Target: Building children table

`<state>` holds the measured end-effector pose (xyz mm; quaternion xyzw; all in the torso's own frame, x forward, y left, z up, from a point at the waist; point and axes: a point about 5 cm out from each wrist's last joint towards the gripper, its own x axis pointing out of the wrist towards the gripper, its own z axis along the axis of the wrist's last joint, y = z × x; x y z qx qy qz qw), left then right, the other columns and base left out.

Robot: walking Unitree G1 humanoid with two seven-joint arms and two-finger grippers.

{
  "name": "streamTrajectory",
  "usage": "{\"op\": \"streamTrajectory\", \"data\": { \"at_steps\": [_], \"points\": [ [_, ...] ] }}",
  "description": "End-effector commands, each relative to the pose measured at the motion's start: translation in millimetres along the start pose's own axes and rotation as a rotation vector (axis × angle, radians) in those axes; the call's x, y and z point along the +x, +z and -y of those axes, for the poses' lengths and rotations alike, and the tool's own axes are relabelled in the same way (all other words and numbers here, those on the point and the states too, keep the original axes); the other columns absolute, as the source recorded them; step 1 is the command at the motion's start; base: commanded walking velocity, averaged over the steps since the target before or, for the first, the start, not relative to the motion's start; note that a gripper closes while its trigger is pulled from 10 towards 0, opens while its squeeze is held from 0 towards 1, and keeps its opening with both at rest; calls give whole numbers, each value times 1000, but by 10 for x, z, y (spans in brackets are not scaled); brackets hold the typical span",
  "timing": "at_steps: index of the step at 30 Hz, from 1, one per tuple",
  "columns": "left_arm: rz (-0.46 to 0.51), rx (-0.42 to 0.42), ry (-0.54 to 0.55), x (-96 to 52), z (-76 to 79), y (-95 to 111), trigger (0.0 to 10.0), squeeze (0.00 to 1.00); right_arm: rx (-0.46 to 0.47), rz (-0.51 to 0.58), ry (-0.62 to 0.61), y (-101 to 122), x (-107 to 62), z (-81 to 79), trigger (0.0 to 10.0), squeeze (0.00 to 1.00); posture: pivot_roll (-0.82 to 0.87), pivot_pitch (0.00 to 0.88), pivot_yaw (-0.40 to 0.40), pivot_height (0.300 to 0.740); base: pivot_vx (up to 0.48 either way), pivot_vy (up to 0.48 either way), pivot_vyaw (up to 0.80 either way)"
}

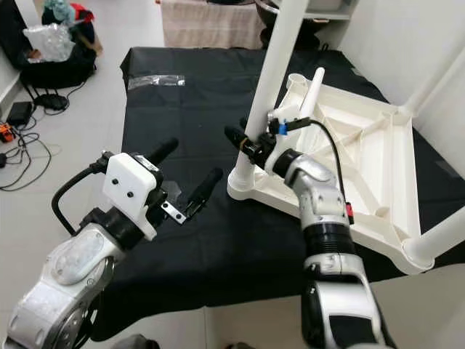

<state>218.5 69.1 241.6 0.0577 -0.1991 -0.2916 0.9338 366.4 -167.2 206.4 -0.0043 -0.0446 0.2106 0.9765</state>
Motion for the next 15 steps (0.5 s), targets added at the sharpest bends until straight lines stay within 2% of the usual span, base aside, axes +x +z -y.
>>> {"op": "streamTrajectory", "data": {
  "at_steps": [1,3,4,7,9,10,11,12,13,15],
  "points": [
    [-2,-4,-10,13,20,-20,10000,0,-110,-75,-368,-133,-162,167,0,0,73,89,-78,740,0,0,0],
    [-2,-6,-12,12,28,-21,10000,0,-106,-59,-628,-110,-280,86,0,0,74,84,-77,740,0,0,0],
    [-2,-6,-12,10,30,-21,10000,0,-91,-52,-683,-99,-314,56,0,0,74,84,-77,740,0,0,0],
    [-3,-6,-12,8,36,-21,10000,0,-51,-54,-727,-106,-322,-25,0,0,78,82,-82,740,0,0,0],
    [-5,-6,-12,4,41,-25,10000,0,14,-79,-777,-131,-308,-181,0,0,78,82,-82,740,0,0,0],
    [-6,-8,-10,1,46,-25,10000,0,41,-82,-761,-131,-278,-286,0,0,82,77,-85,740,0,0,0],
    [-6,-8,-10,1,46,-25,10000,0,41,-82,-761,-131,-278,-286,0,0,82,77,-85,740,0,0,0],
    [-8,-8,-11,-2,50,-27,10000,0,55,-73,-725,-121,-245,-364,0,0,83,78,-85,740,0,0,0],
    [-8,-10,-10,-6,52,-28,10000,0,57,-43,-652,-88,-194,-438,10000,0,83,78,-86,740,0,0,0],
    [-10,-9,-10,-9,53,-30,10000,0,54,-26,-617,-59,-179,-488,10000,0,83,78,-86,740,0,0,0]
  ]
}}
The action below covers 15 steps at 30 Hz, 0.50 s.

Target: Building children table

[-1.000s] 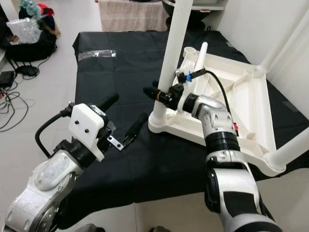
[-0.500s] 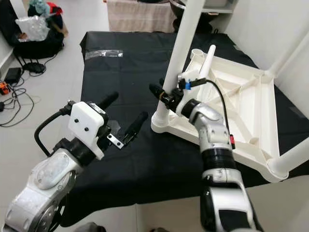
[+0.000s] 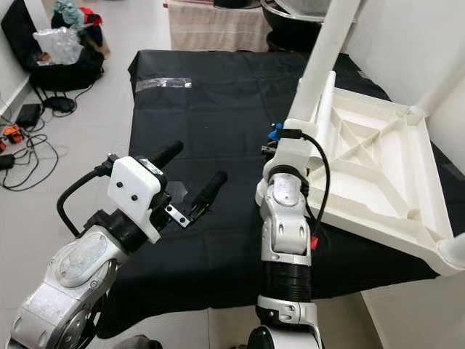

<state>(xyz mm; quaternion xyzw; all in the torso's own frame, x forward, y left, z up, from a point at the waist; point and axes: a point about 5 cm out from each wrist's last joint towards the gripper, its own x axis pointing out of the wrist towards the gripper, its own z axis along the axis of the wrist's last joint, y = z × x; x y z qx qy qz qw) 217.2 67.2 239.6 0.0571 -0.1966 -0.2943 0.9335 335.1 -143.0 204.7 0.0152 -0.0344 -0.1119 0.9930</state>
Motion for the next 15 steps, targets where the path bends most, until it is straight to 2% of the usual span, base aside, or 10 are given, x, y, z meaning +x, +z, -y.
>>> {"op": "streamTrajectory", "data": {
  "at_steps": [1,3,4,5,7,8,9,11,13,15],
  "points": [
    [-6,-6,-6,-6,28,-19,10000,0,44,-7,53,-39,-105,-152,10000,765,78,75,-88,740,0,0,0],
    [-6,-6,-6,-6,28,-19,10000,0,44,-7,53,-39,-105,-152,10000,765,78,75,-88,740,0,0,0],
    [-7,-6,-7,-6,29,-21,10000,0,35,11,57,-4,-114,-152,10000,1000,78,75,-88,740,0,0,0],
    [-8,-6,-7,-6,33,-24,10000,0,-5,35,100,31,-95,-135,10000,1000,77,70,-89,740,0,0,0],
    [-8,-6,-7,-6,33,-24,10000,0,-5,35,100,31,-95,-135,10000,1000,77,70,-89,740,0,0,0],
    [-5,2,-3,-4,28,-22,10000,0,-48,46,193,40,-73,-121,10000,0,78,69,-91,740,0,0,0],
    [-4,9,3,-2,11,-22,10000,0,-56,-29,370,-55,-28,-14,10000,0,77,69,-91,740,0,0,0],
    [-4,9,5,-1,5,-22,10000,0,-40,-67,439,-99,-26,20,10000,0,77,69,-91,740,0,0,0],
    [-4,7,5,-1,5,-24,10000,0,-29,-158,643,-158,-24,212,10000,0,70,68,-86,740,0,0,0],
    [-4,6,5,-1,6,-24,10000,0,-37,-164,680,-159,-32,239,10000,0,70,68,-86,740,0,0,0]
  ]
}}
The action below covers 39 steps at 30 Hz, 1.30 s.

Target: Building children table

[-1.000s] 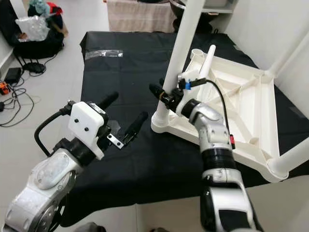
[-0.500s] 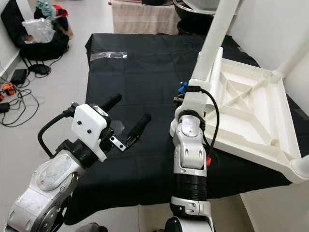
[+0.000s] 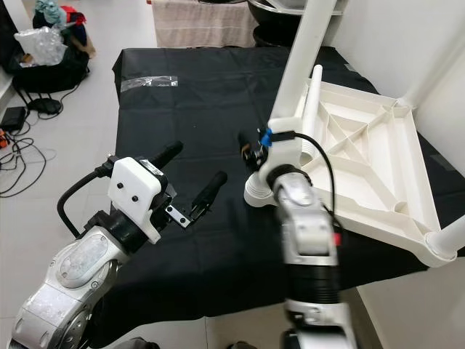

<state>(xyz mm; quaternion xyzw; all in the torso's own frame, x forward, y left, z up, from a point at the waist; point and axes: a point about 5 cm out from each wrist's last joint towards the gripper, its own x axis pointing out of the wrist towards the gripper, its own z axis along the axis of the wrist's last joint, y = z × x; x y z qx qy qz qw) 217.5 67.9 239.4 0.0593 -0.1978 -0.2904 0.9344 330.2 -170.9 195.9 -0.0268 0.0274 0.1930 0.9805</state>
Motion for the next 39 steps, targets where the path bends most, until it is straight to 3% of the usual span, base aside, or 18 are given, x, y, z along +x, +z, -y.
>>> {"op": "streamTrajectory", "data": {
  "at_steps": [1,3,5,8,10,13,17,21,22,28,31,33,35,37,39],
  "points": [
    [-4,0,-2,2,14,-21,10000,0,44,-25,71,-79,4,-67,10000,0,70,68,-86,740,0,0,0],
    [-1,-4,-3,0,16,-19,10000,0,93,-54,202,-89,-67,-33,10000,0,70,68,-86,740,0,0,0],
    [-1,-3,1,6,11,-24,10000,0,120,-20,394,45,-113,171,10000,0,72,74,-90,740,0,0,0],
    [0,-2,2,10,10,-23,10000,0,125,-10,438,87,-89,216,10000,0,73,74,-89,740,0,0,0],
    [3,1,0,19,15,-16,10000,0,132,6,546,165,15,238,10000,0,91,78,-100,740,0,0,0],
    [5,4,-2,23,17,-13,10000,0,134,17,598,204,67,237,10000,0,91,78,-100,740,0,0,0],
    [11,4,1,27,30,20,10000,0,123,21,672,286,360,185,10000,0,113,86,-106,740,0,0,0],
    [10,3,2,25,31,21,10000,0,129,19,671,290,388,176,10000,0,113,86,-106,740,0,0,0],
    [9,0,1,20,43,24,10000,0,159,28,674,284,409,175,0,0,114,89,-106,740,0,0,0],
    [9,-5,1,23,51,26,10000,0,174,34,691,185,349,220,0,0,111,92,-99,740,0,0,0],
    [10,-6,-3,34,55,18,10000,0,162,60,562,114,300,365,0,0,100,91,-91,740,0,0,0],
    [11,-6,-4,36,55,18,10000,0,162,64,548,108,292,384,0,0,100,91,-91,740,0,0,0],
    [13,-8,-7,44,59,17,10000,0,179,101,401,79,306,446,0,0,93,90,-88,740,0,0,0],
    [13,-9,-7,46,60,17,10000,0,184,112,362,69,314,465,0,0,93,90,-88,740,0,0,0],
    [14,-8,-6,53,55,15,10000,0,145,129,163,-14,330,367,0,0,88,91,-89,740,0,0,0]
  ]
}}
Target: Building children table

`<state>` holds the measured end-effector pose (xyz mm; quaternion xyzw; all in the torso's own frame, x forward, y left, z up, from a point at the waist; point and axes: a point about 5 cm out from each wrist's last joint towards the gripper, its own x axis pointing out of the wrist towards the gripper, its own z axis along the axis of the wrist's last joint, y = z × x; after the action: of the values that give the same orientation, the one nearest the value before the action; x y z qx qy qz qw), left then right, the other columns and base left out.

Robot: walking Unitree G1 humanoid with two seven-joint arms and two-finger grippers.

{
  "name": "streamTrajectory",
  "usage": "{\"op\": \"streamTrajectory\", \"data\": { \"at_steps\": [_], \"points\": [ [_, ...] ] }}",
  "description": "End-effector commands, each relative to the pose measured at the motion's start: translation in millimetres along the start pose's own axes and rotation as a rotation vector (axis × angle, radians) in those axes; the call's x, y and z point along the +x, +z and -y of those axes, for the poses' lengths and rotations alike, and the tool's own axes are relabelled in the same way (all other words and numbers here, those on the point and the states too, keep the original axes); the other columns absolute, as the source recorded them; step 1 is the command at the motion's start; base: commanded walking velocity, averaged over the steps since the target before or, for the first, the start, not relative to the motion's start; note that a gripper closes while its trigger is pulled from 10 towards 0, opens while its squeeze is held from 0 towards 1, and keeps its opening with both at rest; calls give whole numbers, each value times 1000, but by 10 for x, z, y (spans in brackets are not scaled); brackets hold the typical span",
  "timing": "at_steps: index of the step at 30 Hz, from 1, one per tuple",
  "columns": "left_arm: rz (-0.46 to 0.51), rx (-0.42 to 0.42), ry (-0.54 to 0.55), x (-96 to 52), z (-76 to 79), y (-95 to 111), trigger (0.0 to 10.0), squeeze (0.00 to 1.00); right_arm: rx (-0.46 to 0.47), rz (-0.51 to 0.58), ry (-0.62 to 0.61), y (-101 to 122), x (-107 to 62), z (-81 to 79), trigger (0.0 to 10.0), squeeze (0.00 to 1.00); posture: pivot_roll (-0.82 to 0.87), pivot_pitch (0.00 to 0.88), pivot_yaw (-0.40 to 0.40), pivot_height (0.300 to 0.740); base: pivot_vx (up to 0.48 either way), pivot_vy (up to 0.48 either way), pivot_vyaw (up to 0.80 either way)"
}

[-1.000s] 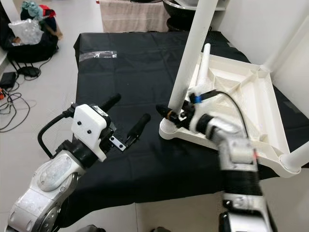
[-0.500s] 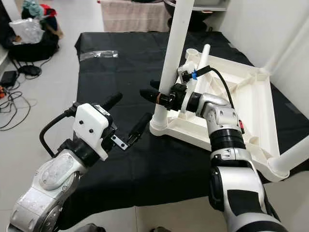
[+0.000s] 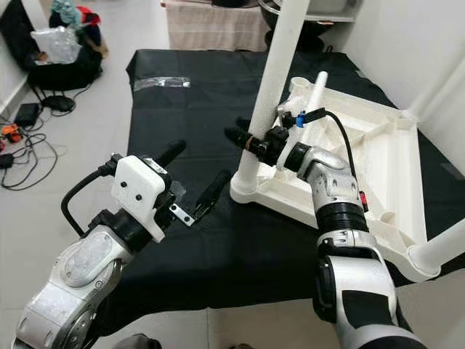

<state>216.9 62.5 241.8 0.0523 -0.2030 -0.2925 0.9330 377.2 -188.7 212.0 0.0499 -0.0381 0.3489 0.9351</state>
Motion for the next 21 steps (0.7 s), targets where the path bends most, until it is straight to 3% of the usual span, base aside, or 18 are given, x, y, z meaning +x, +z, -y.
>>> {"op": "streamTrajectory", "data": {
  "at_steps": [1,4,5,7,8,10,15,16,20,21],
  "points": [
    [1,2,-5,22,12,-7,10000,0,-58,-21,-330,-205,-77,-15,0,0,85,92,-84,740,0,0,0],
    [1,1,-6,23,16,-6,10000,0,-213,-45,-711,-235,-217,-56,0,0,84,91,-85,740,0,0,0],
    [1,1,-6,23,16,-6,10000,0,-213,-45,-711,-235,-217,-56,0,0,84,91,-85,740,0,0,0],
    [0,1,-6,20,15,-9,10000,0,-228,-65,-889,-244,-306,-105,0,0,83,92,-82,740,0,0,0],
    [0,1,-6,20,15,-9,10000,0,-228,-65,-889,-244,-306,-105,0,0,83,92,-82,740,0,0,0],
    [-1,3,-3,18,8,-9,10000,0,-187,-42,-1026,-226,-298,-281,0,0,86,93,-88,740,0,0,0],
    [-2,5,1,14,-1,-11,10000,0,-174,-29,-1089,-211,-268,-387,0,0,86,93,-88,740,0,0,0],
    [-3,8,4,15,-4,-12,10000,0,-120,-34,-1115,-247,-135,-573,0,0,83,95,-92,740,0,0,0],
    [-4,11,6,18,-4,-13,10000,0,-84,-22,-1101,-235,-24,-695,0,0,84,95,-93,740,0,0,0],
    [-6,12,7,14,-7,-17,10000,0,-102,-11,-1071,-195,21,-739,10000,0,84,95,-93,740,0,0,0]
  ]
}}
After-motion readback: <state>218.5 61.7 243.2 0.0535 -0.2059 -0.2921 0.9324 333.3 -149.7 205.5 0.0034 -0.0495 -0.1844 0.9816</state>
